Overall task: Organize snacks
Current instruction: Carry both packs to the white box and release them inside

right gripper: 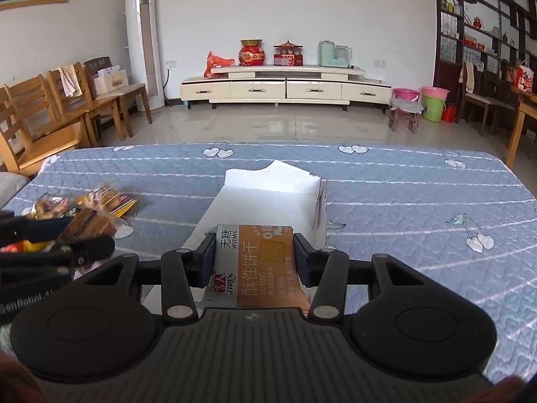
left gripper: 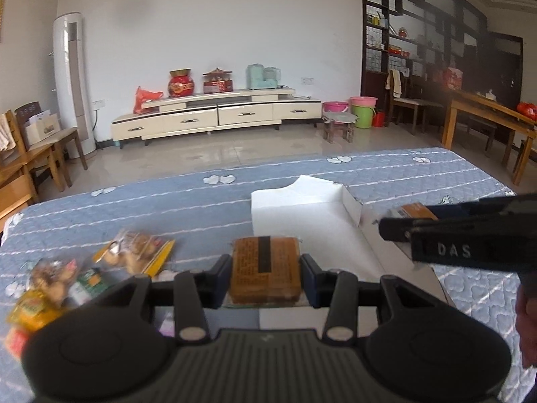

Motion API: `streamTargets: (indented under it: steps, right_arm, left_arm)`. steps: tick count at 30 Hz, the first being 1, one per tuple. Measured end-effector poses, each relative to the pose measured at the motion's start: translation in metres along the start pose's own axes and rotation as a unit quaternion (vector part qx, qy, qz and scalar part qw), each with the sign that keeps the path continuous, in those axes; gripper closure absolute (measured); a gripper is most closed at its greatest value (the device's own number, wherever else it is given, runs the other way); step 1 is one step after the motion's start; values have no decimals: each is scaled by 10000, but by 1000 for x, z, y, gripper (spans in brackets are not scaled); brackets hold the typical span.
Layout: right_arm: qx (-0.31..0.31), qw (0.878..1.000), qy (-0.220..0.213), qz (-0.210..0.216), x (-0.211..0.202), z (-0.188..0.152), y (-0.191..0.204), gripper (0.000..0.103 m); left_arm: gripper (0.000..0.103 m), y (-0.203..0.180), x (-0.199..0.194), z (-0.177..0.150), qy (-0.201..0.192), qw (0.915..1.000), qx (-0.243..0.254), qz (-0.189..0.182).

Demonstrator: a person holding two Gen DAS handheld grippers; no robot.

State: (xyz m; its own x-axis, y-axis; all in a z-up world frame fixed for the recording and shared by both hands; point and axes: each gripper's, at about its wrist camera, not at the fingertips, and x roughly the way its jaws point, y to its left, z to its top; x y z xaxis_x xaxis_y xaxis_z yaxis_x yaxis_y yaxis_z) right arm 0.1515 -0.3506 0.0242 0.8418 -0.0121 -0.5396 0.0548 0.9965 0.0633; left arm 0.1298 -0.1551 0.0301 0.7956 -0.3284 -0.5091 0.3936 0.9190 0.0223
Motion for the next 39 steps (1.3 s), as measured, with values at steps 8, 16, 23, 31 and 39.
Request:
streamTargets:
  steps: [8, 16, 23, 31, 39]
  right_arm:
    - [-60, 9998, 213, 8, 49, 23, -14, 44]
    - [-63, 9989, 465, 5, 103, 43, -21, 44]
    - [-86, 9984, 551, -80, 127, 53, -21, 44]
    - [128, 9990, 228, -360, 101, 45, -26, 14]
    - [78, 9988, -317, -362, 19, 19, -4, 0]
  left_arm:
    - [60, -14, 45, 10, 206, 9997, 80, -107]
    - [60, -28, 81, 17, 349, 9990, 100, -256]
    - [60, -38, 102, 21, 452, 9975, 103, -530]
    - [28, -41, 86, 15, 507, 9957, 69, -778]
    - [6, -18, 29, 2, 439, 9988, -178, -88]
